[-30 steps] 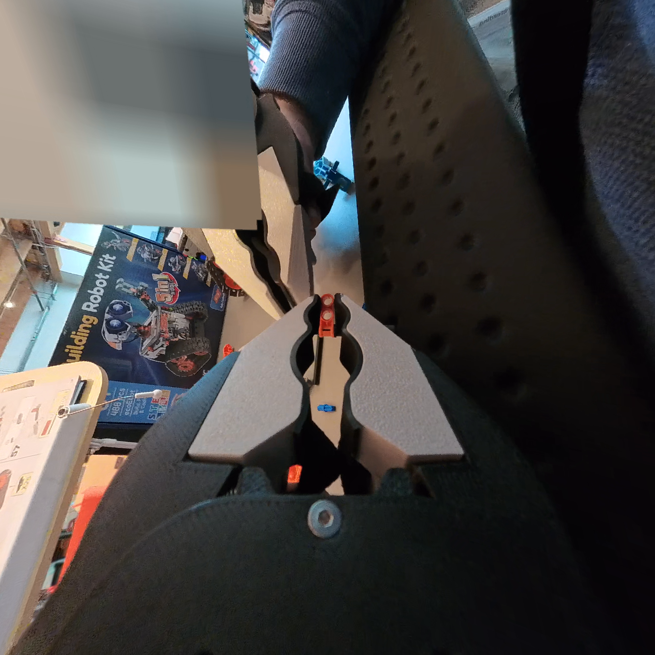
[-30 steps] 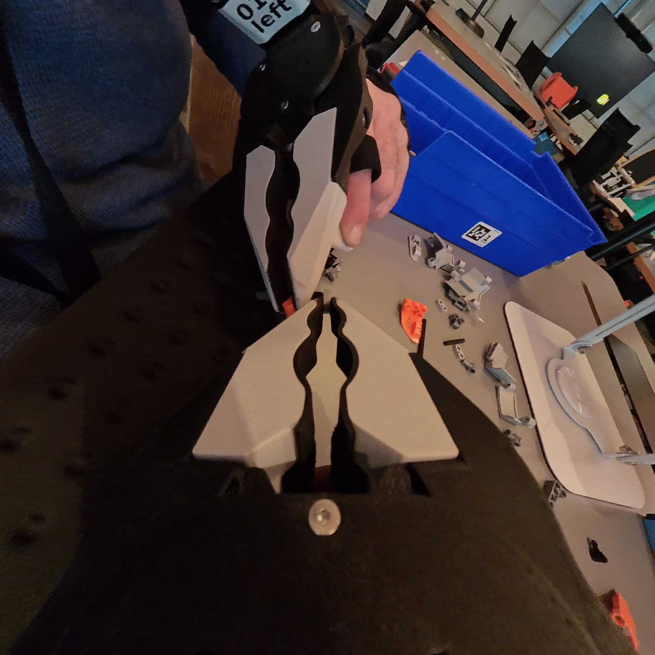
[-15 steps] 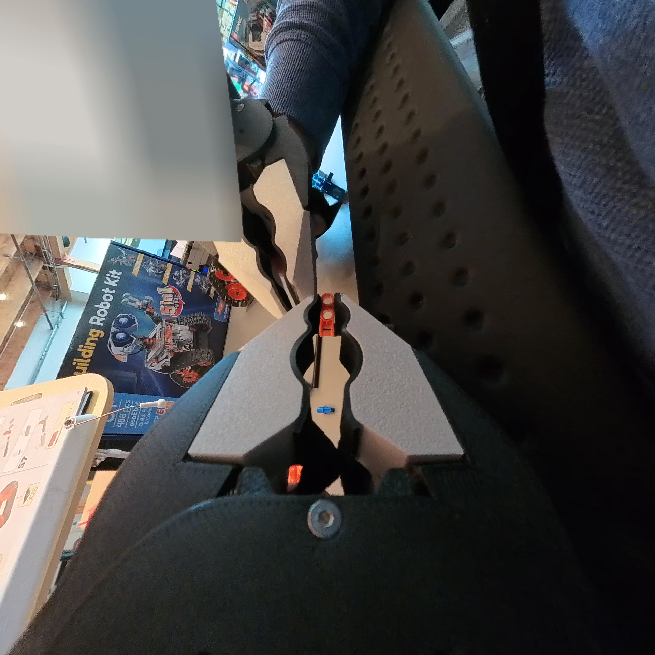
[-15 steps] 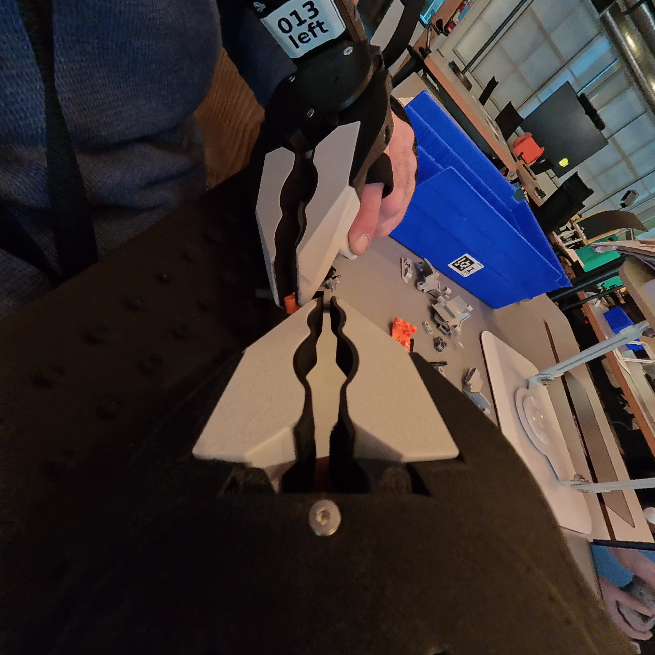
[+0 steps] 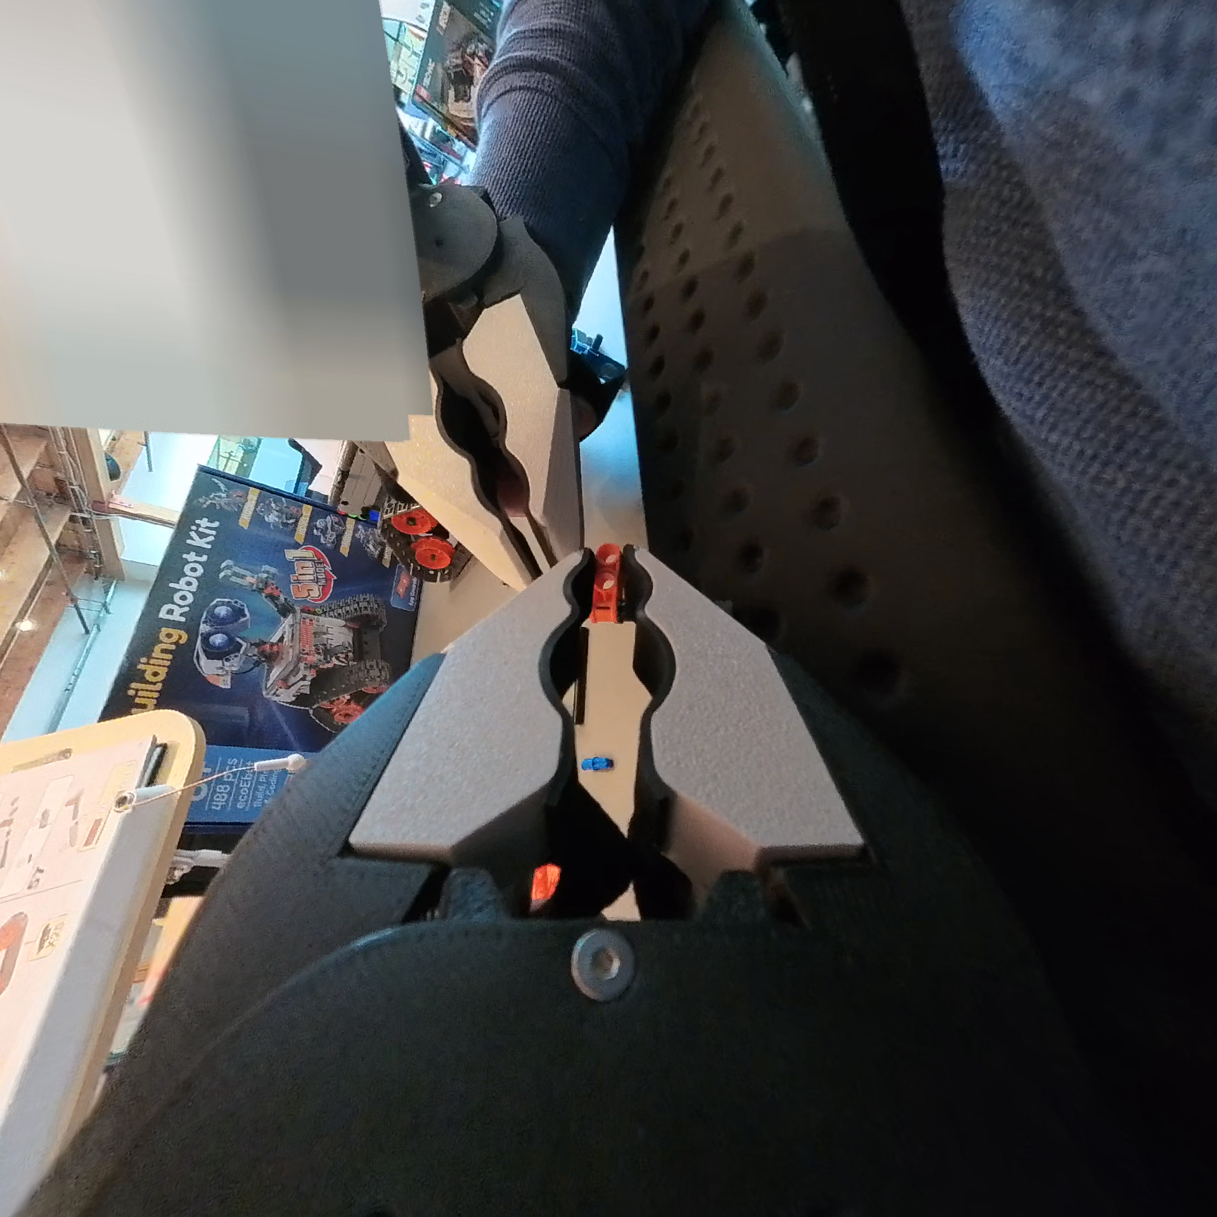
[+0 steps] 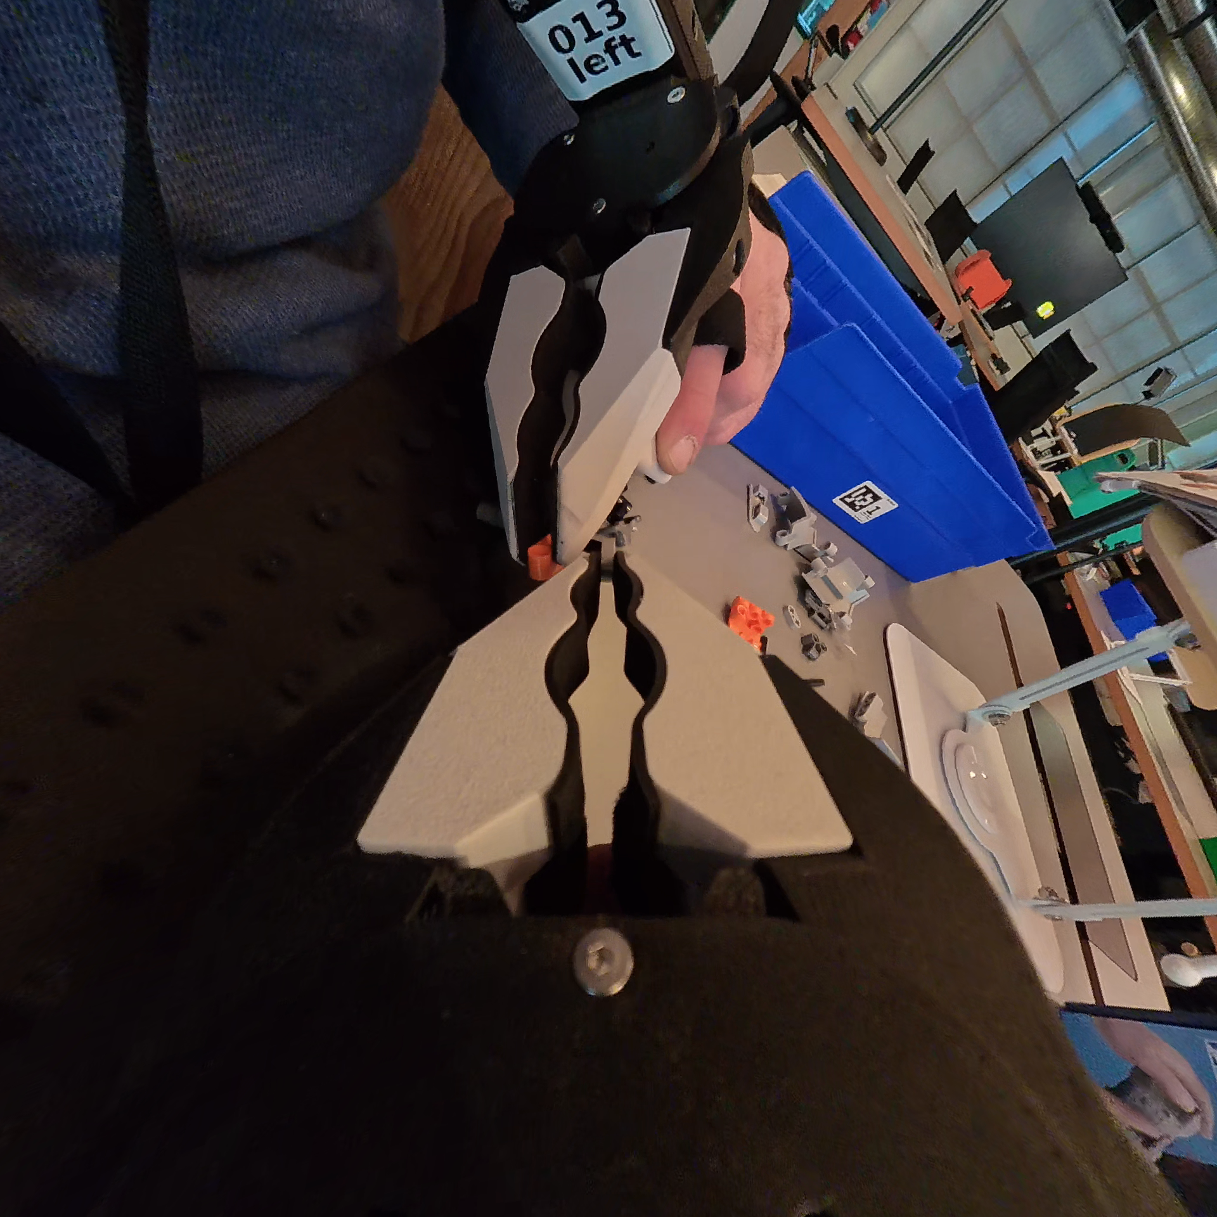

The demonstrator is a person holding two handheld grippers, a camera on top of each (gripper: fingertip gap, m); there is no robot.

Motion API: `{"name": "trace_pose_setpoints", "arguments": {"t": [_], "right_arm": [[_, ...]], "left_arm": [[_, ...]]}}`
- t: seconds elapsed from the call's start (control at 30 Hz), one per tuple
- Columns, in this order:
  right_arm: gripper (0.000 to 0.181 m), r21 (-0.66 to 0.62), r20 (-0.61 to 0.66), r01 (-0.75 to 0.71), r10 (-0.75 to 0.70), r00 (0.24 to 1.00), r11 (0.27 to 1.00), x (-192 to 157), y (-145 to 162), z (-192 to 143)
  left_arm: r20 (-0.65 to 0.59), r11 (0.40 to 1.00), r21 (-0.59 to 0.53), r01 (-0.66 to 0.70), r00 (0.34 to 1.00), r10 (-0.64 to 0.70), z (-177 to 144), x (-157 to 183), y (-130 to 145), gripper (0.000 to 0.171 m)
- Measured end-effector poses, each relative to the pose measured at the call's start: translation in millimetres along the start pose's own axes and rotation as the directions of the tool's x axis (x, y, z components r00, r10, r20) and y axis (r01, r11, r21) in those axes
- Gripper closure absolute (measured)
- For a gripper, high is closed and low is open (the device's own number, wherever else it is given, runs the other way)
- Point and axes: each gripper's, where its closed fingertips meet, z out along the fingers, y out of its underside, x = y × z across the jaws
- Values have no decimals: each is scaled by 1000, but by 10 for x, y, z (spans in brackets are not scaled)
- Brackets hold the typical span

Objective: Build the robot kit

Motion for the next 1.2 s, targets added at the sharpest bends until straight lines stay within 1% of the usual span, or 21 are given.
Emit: {"name": "trace_pose_setpoints", "arguments": {"t": [0.07, 0.17, 0.2, 0.27, 0.33, 0.4, 0.47, 0.57, 0.6, 0.67, 0.7, 0.77, 0.8, 0.83, 0.87, 0.9, 0.97, 1.03, 1.1, 1.17, 1.2], "right_arm": [[180, -4, -5, -22, 22, 1000, 1000, 38, 22, -29], [180, -14, -21, -92, 91, 996, 996, 149, 85, -112], [180, -20, -28, -116, 116, 993, 993, 183, 118, -139], [180, -47, -52, -151, 149, 987, 987, 257, 206, -186], [180, -95, -65, -185, 179, 982, 978, 305, 334, -220], [181, -135, -80, -207, 197, 977, 969, 341, 444, -257], [180, -161, -71, -241, 232, 970, 957, 331, 523, -264], [180, -205, -56, -272, 266, 962, 940, 288, 638, -248], [180, -209, -50, -284, 280, 959, 936, 276, 662, -243], [181, -220, -38, -310, 309, 950, 925, 257, 705, -236], [180, -222, -38, -320, 320, 947, 921, 256, 723, -235], [180, -229, -44, -333, 332, 942, 915, 268, 760, -241], [180, -226, -46, -342, 340, 939, 912, 276, 761, -244], [180, -218, -45, -349, 348, 936, 911, 281, 752, -245], [180, -212, -42, -356, 355, 934, 910, 282, 741, -244], [181, -211, -40, -359, 359, 932, 909, 280, 737, -240], [181, -217, -35, -359, 361, 932, 908, 263, 742, -227], [181, -218, -30, -360, 362, 932, 907, 251, 736, -219], [181, -213, -27, -366, 369, 929, 906, 246, 716, -216], [181, -217, -24, -363, 367, 930, 906, 232, 710, -210], [181, -219, -24, -359, 363, 932, 907, 227, 708, -207]], "left_arm": [[18, 1000, -2, 18, 1000, -18, 18, -56, 2, 164], [59, 998, -38, 53, 997, -51, 85, -164, 66, 165], [87, 995, -67, 70, 994, -64, 109, -234, 118, 165], [70, 985, -125, 121, 991, -113, 178, -268, 256, 164], [79, 973, -189, 133, 990, -120, 241, -315, 416, 164], [-18, 938, -285, 198, 977, -212, 343, -187, 596, 164], [-57, 933, -283, 221, 967, -247, 417, -170, 619, 164], [-118, 909, -326, 260, 943, -311, 463, -114, 685, 164], [-132, 897, -345, 277, 932, -338, 466, -90, 716, 163], [-95, 874, -370, 314, 924, -372, 452, -143, 769, 154], [-92, 858, -389, 336, 912, -399, 424, -145, 781, 149], [-17, 809, -439, 391, 897, -442, 361, -243, 833, 139], [8, 783, -470, 408, 889, -459, 313, -267, 848, 139], [4, 749, -510, 423, 872, -490, 265, -229, 847, 138], [37, 712, -535, 456, 854, -519, 230, -237, 847, 143], [65, 676, -547, 494, 830, -554, 206, -236, 825, 155], [62, 590, -587, 555, 757, -650, 190, -115, 750, 157], [89, 555, -593, 583, 733, -675, 194, -106, 708, 158], [119, 491, -625, 606, 696, -708, 175, -83, 744, 147], [128, 445, -625, 641, 647, -752, 203, -45, 719, 143], [129, 422, -633, 648, 627, -769, 221, -9, 705, 137]]}}
